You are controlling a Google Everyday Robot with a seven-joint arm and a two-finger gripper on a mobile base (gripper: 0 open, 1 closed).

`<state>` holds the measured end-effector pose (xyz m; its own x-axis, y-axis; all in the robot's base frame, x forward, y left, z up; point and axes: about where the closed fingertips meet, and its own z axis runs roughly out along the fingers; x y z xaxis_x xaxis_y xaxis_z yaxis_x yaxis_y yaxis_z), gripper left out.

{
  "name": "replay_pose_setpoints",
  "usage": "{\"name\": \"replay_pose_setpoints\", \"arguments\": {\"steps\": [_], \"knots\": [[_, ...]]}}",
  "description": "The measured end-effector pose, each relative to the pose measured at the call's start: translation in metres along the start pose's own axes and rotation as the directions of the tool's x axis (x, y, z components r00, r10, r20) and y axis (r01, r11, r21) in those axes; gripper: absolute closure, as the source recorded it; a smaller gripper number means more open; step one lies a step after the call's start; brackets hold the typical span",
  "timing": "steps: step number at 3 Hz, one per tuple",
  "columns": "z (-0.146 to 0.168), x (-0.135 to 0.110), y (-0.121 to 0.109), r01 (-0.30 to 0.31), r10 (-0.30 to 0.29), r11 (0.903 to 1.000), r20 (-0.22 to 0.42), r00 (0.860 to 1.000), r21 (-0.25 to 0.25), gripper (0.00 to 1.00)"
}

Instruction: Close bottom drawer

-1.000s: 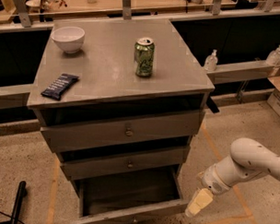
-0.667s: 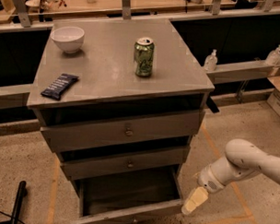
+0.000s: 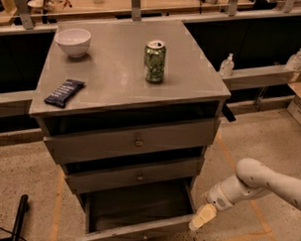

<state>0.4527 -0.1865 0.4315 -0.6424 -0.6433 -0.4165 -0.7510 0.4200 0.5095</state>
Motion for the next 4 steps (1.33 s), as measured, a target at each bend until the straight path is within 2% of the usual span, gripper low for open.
{"name": "replay_pose_setpoints", "arguments": {"steps": [1, 2, 3, 4], "knots": [[0.026, 0.006, -0.007, -0.009, 0.01, 0.9991, 0.024, 1.0, -0.042, 0.0], [0.083, 0.027, -0.024, -0.023, 0.027, 0.9961, 0.052, 0.998, -0.085, 0.0], [0.122, 0.032, -0.036, -0.018, 0.026, 0.9936, 0.067, 0.997, -0.112, 0.0], [0.126, 0.035, -0.034, -0.022, 0.03, 0.9925, 0.066, 0.997, -0.12, 0.18]]}}
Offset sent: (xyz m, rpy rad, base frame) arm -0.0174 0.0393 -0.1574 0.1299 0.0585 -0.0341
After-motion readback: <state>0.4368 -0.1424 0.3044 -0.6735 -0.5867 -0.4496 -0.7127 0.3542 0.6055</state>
